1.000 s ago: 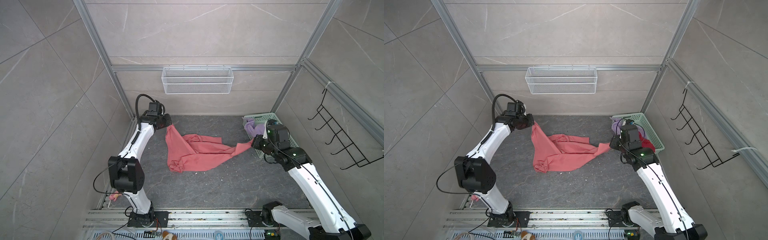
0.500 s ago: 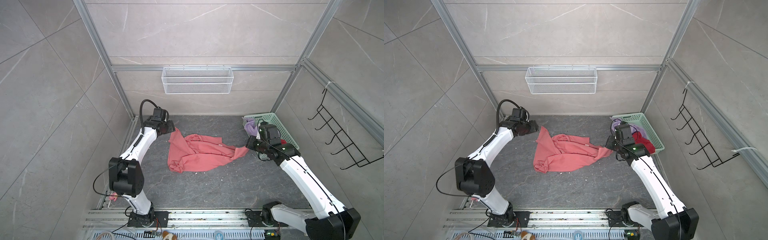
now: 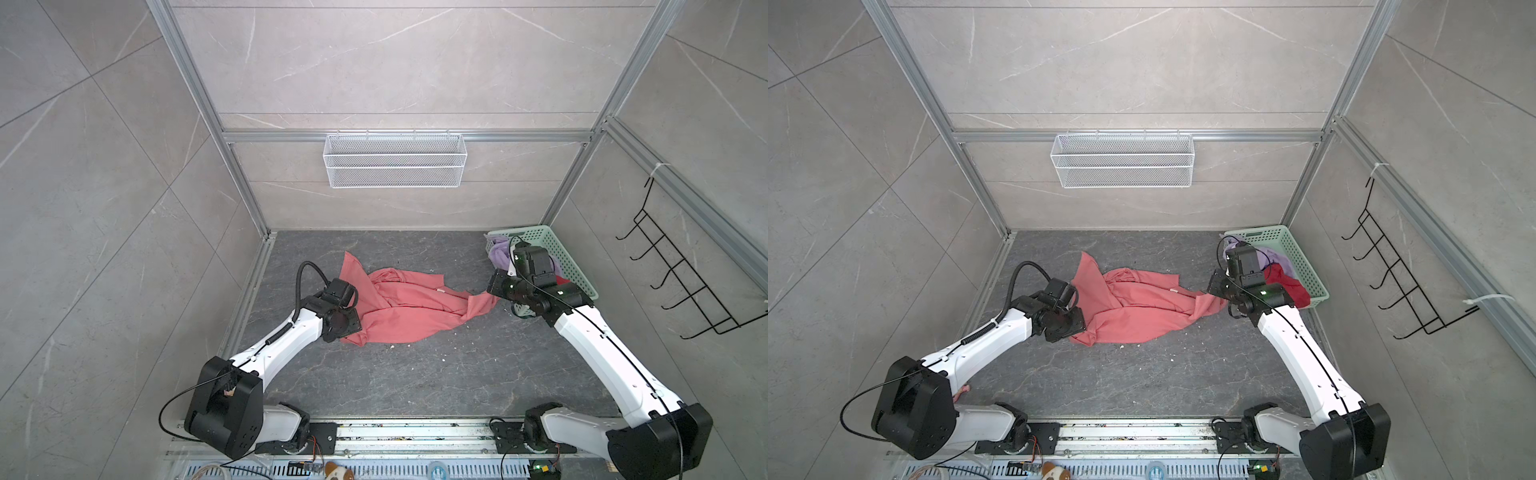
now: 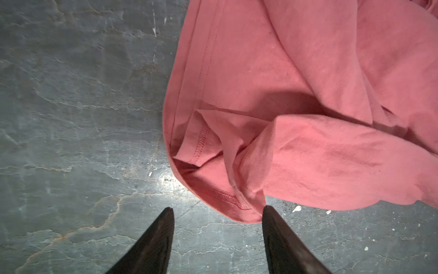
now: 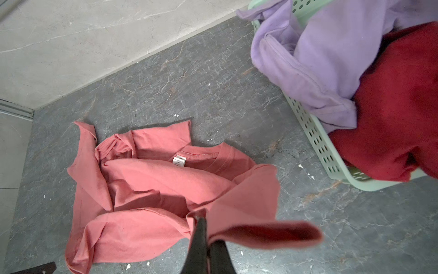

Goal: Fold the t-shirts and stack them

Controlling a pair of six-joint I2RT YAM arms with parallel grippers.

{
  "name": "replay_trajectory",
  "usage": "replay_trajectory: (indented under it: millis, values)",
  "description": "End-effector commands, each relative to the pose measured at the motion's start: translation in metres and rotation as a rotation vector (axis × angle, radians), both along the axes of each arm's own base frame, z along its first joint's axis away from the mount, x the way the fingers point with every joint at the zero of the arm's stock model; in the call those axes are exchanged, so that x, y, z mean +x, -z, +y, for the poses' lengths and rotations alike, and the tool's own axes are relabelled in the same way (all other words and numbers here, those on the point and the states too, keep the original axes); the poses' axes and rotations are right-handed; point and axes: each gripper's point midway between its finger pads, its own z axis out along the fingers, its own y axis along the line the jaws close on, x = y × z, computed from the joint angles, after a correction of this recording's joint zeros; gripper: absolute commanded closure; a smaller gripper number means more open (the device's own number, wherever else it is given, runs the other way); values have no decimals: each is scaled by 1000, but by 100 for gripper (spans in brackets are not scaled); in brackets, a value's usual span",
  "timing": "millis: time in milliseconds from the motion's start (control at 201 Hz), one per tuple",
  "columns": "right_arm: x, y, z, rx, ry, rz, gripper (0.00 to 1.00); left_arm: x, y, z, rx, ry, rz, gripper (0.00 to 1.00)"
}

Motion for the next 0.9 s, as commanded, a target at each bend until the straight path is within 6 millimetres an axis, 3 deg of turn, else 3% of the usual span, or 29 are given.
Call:
replay_trajectory:
  millis: [0, 214, 353, 448, 577, 602, 722, 796, 891]
  values:
    - [0, -9, 3, 13, -14, -36, 100, 15, -2, -22, -117, -27, -47, 39]
    - [-3, -10, 0, 8, -5, -40, 100, 17, 28, -34, -148, -28, 29, 40]
    - [-1, -13, -1, 6, -3, -47, 100, 19, 35, -35, -146, -37, 37, 46]
    - [0, -14, 0, 5, -2, -46, 100, 20, 38, -36, -143, -36, 43, 60]
    - [3, -17, 0, 3, -2, -55, 100, 24, 35, -39, -163, -35, 24, 94]
    - [3, -20, -1, 1, -2, -61, 100, 25, 31, -39, -167, -33, 15, 100]
    - [9, -40, -4, -32, 0, -106, 100, 34, -7, -29, -117, -16, -75, 100]
    - [14, -63, -9, -71, 5, -153, 100, 42, -50, -17, -76, 6, -173, 100]
    - [20, -110, -16, -116, 15, -253, 100, 53, -121, 8, -30, 0, -338, 100]
